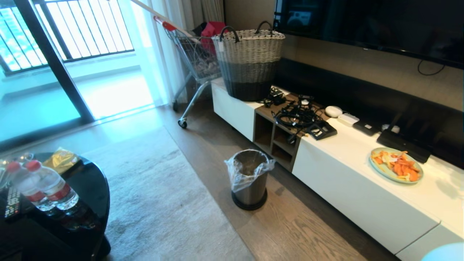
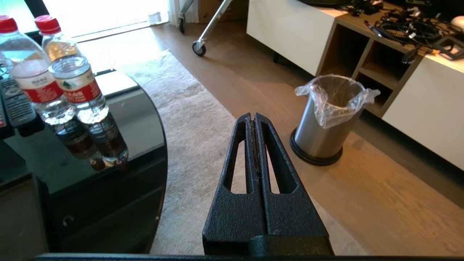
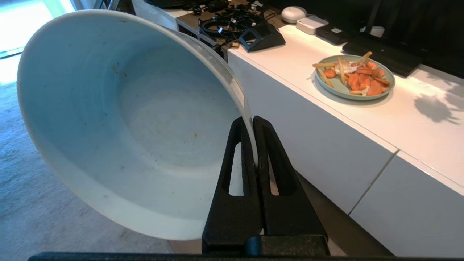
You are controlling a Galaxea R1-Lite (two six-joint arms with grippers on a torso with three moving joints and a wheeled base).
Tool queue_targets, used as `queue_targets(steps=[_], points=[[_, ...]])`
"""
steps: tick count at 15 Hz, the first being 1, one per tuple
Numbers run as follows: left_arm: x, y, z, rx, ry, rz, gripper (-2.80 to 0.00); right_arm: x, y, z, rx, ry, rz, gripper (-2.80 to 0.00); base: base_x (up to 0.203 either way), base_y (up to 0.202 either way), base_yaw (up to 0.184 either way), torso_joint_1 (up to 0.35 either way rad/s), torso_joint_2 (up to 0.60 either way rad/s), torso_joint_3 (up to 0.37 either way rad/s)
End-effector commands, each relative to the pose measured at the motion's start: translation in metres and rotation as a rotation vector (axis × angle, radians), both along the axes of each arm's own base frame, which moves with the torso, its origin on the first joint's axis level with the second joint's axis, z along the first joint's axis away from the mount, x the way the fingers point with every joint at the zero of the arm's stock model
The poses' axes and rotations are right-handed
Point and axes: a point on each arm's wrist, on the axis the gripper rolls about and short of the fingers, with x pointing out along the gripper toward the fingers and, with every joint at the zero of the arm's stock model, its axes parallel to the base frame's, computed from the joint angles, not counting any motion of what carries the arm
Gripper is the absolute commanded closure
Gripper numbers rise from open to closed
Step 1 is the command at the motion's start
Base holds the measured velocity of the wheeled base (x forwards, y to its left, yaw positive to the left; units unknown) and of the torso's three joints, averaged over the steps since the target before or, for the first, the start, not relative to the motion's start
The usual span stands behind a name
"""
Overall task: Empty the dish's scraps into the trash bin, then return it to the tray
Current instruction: Put the bowl back to the table
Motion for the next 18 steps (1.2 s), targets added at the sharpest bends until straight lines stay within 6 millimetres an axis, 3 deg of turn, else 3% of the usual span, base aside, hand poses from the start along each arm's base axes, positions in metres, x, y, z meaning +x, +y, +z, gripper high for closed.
queue_targets(steps=[1, 6, 18], points=[[0.0000, 0.0000, 0.0000, -0.001, -0.001, 0.000, 0.00, 0.0000, 0.0000, 0.0000, 0.000, -0.001, 0.000, 0.00, -0.188, 0.000, 0.002, 0.005, 0.00, 0.005], [0.0000, 0.0000, 0.0000, 0.001, -0.001, 0.000, 0.00, 0.0000, 0.0000, 0.0000, 0.000, -0.001, 0.000, 0.00, -0.149, 0.000, -0.001, 0.001, 0.00, 0.005], [0.0000, 0.0000, 0.0000, 0.001, -0.001, 0.000, 0.00, 0.0000, 0.0000, 0.0000, 0.000, -0.001, 0.000, 0.00, 0.000, 0.000, 0.000, 0.000, 0.00, 0.000]])
